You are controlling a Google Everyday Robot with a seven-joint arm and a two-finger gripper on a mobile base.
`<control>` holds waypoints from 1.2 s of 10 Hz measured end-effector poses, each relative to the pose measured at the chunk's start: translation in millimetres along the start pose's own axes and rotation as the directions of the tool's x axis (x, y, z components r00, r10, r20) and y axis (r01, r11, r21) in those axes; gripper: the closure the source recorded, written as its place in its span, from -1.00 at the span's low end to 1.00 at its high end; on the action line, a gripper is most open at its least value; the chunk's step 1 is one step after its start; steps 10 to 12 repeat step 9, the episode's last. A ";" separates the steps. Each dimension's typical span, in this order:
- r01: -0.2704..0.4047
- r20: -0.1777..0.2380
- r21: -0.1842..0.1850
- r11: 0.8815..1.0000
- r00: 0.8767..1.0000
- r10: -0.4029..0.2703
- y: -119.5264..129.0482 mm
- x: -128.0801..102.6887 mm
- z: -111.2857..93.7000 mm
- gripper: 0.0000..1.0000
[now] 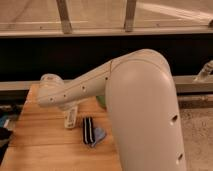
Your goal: Knock the bottle over
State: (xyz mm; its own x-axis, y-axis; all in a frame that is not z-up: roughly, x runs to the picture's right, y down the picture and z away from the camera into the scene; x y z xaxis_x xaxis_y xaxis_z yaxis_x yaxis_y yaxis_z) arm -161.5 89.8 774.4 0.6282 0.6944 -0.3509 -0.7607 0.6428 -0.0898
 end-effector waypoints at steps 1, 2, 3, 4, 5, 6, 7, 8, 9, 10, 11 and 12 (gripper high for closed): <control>-0.028 -0.001 0.028 0.999 1.000 0.028 -15.3 -2.3 2.2 -0.41; -0.066 0.012 0.027 0.997 0.998 0.065 -32.2 -3.2 0.6 -0.41; -0.114 0.029 0.025 0.993 0.993 0.113 -55.8 -0.3 -4.7 -0.41; -0.158 0.050 0.017 0.987 0.986 0.157 -73.2 4.1 -14.4 -0.41; -0.208 0.078 0.006 0.978 0.975 0.207 -90.4 14.1 -25.4 -0.41; -0.246 0.090 0.002 0.969 0.965 0.244 -102.6 25.9 -29.6 -0.41; -0.299 0.104 -0.009 0.954 0.949 0.298 -116.4 43.9 -33.6 -0.41; -0.335 0.109 -0.011 0.942 0.936 0.334 -126.2 57.2 -35.6 -0.41; -0.349 0.115 -0.017 0.937 0.930 0.348 -128.5 61.7 -37.1 -0.41; -0.349 0.115 -0.017 0.937 0.930 0.348 -128.5 61.7 -37.1 -0.41; -0.349 0.115 -0.017 0.937 0.930 0.348 -128.5 61.7 -37.1 -0.41; -0.349 0.115 -0.017 0.937 0.930 0.348 -128.5 61.7 -37.1 -0.41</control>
